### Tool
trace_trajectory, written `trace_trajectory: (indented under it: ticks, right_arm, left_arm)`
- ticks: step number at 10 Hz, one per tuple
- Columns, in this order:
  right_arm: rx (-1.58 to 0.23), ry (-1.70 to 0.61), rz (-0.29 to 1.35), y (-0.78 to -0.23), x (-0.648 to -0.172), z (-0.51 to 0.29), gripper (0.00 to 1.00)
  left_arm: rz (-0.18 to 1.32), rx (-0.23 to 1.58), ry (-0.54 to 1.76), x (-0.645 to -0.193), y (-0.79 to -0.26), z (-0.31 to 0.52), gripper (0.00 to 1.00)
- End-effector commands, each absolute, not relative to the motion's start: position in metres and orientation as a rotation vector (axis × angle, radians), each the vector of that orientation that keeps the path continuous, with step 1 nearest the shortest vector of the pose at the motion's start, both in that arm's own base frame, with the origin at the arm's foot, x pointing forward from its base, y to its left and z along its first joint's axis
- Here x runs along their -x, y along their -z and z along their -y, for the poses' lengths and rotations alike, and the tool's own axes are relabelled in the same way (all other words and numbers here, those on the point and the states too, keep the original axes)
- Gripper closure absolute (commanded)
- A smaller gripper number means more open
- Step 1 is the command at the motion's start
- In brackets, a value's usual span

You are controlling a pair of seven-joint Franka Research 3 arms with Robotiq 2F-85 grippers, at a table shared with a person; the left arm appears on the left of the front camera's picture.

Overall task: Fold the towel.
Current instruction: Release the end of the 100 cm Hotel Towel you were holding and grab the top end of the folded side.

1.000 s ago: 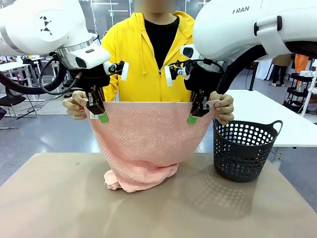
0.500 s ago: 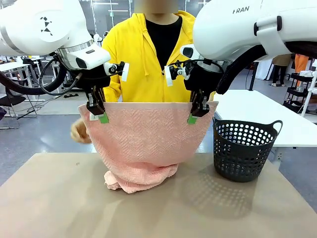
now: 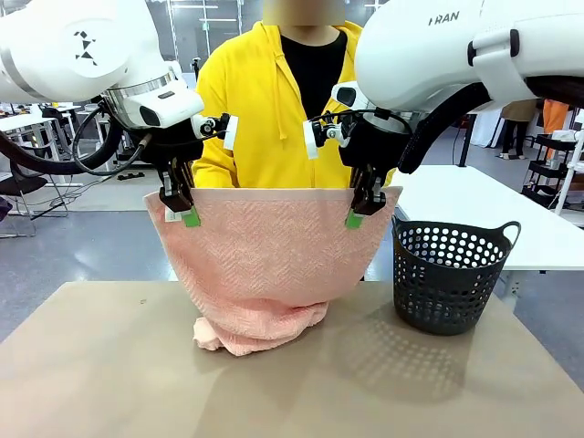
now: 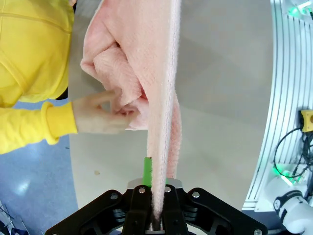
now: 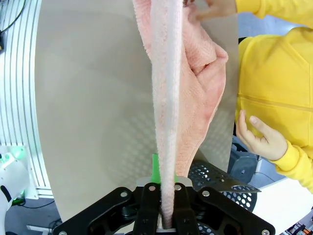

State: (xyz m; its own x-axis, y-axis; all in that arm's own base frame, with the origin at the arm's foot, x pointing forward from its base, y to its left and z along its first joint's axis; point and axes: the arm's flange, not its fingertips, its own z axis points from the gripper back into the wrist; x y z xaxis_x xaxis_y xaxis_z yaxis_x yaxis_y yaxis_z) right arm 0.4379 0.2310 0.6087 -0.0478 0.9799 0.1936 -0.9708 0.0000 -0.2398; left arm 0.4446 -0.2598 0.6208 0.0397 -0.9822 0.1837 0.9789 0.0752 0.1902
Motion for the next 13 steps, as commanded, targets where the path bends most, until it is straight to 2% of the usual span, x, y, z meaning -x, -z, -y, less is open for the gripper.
trace_trajectory:
  ticks: [1,13]
  right_arm:
    - [0.034,-1.582,0.347,-0.6088,-0.438,-0.2307,1.0]
    - [0.034,-1.582,0.347,-0.6088,-0.438,-0.2307,1.0]
  left_arm:
    - [0.298,-0.014,1.499,-0.4457,-0.622,0.2588,1.0]
    - [0.298,-0.014,1.499,-0.4457,-0.622,0.2588,1.0]
